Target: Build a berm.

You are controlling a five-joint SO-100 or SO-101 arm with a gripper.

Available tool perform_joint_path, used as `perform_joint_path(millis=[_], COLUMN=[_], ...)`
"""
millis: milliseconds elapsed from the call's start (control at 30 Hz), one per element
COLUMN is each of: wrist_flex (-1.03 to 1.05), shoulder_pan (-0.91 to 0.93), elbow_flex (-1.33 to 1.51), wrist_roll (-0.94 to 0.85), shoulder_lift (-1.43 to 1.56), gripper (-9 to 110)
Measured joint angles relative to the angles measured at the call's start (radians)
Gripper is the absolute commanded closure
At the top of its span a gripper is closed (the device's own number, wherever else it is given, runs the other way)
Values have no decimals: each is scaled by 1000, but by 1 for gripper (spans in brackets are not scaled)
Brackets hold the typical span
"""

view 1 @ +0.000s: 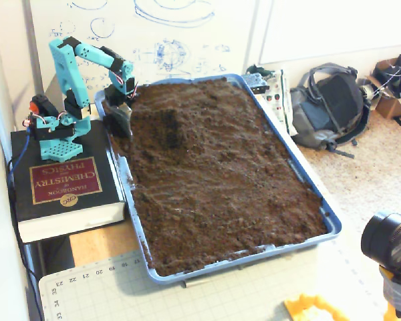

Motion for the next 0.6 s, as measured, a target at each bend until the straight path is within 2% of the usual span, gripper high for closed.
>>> perform_joint_path(millis=[233,600], wrist_flex=[-138,-155], shoulder_pan=[40,106], elbow_flex=[-61,-176], wrist_roll=[0,0], shoulder_lift=[-124,-233], gripper=[101,101])
